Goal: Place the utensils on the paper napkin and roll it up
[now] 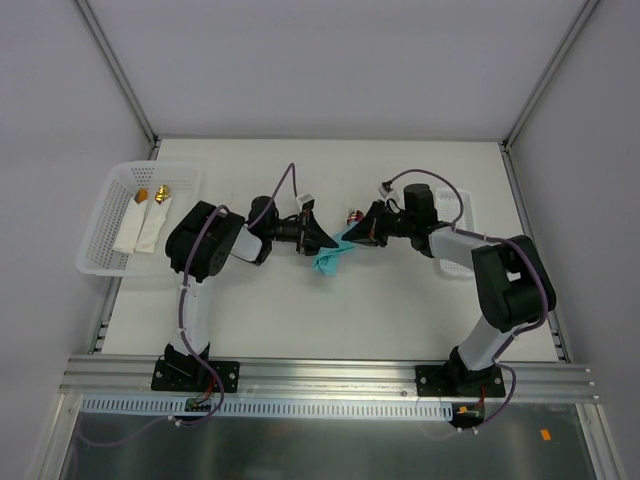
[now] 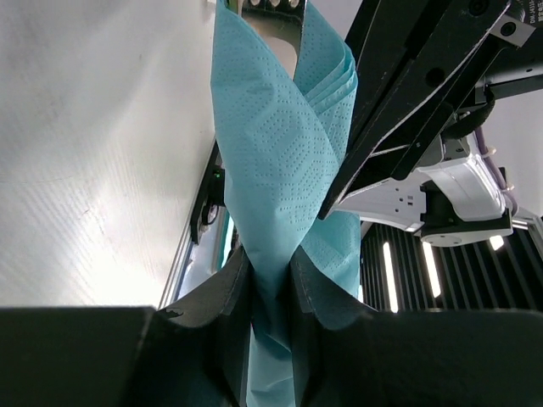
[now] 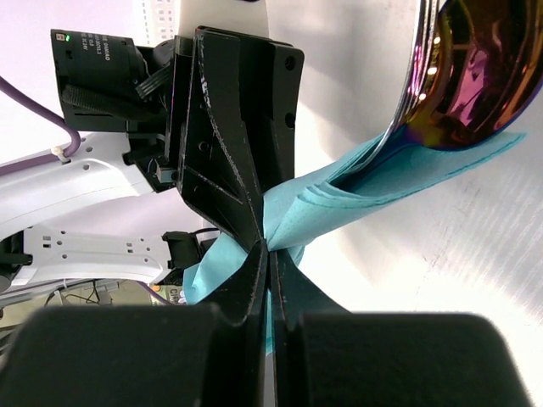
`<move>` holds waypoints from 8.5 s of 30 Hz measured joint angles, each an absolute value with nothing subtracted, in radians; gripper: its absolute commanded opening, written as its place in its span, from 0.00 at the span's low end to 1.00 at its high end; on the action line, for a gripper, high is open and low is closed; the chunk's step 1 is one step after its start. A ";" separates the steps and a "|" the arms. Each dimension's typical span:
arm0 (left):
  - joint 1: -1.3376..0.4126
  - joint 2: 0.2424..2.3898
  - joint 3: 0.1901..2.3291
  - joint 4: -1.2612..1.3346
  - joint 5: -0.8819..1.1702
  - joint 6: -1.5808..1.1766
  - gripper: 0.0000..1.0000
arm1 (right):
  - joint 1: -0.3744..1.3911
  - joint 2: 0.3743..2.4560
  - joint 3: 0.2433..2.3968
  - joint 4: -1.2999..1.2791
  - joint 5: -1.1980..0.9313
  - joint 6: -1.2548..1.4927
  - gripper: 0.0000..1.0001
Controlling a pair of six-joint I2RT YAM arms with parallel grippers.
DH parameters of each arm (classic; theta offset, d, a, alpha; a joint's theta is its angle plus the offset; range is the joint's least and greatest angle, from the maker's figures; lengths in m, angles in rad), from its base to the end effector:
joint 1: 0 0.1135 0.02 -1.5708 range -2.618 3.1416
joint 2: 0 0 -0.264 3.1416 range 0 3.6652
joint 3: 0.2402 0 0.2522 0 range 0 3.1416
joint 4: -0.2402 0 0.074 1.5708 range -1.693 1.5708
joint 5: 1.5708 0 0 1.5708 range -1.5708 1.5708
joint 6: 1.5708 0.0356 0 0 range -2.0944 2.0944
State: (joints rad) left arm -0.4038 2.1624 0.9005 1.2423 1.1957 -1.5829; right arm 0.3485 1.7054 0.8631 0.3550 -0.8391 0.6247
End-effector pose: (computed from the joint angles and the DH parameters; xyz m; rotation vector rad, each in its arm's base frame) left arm 0.3418 -0.1821 0.1158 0.0017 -2.2003 2.1836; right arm 0.3196 0.1443 0.1865 -0.2727 2.1855 1.4373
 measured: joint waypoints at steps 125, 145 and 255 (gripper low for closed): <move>-0.358 1.419 0.962 0.016 0.828 -0.348 0.00 | 0.618 1.408 1.159 -0.114 -0.317 0.630 0.31; -0.358 1.419 0.978 0.008 0.828 -0.350 0.00 | 0.655 1.539 1.162 -0.061 -0.293 0.726 0.38; -0.294 1.310 0.969 0.117 0.957 -0.478 0.00 | 0.718 1.363 1.135 -0.023 -0.270 0.642 0.29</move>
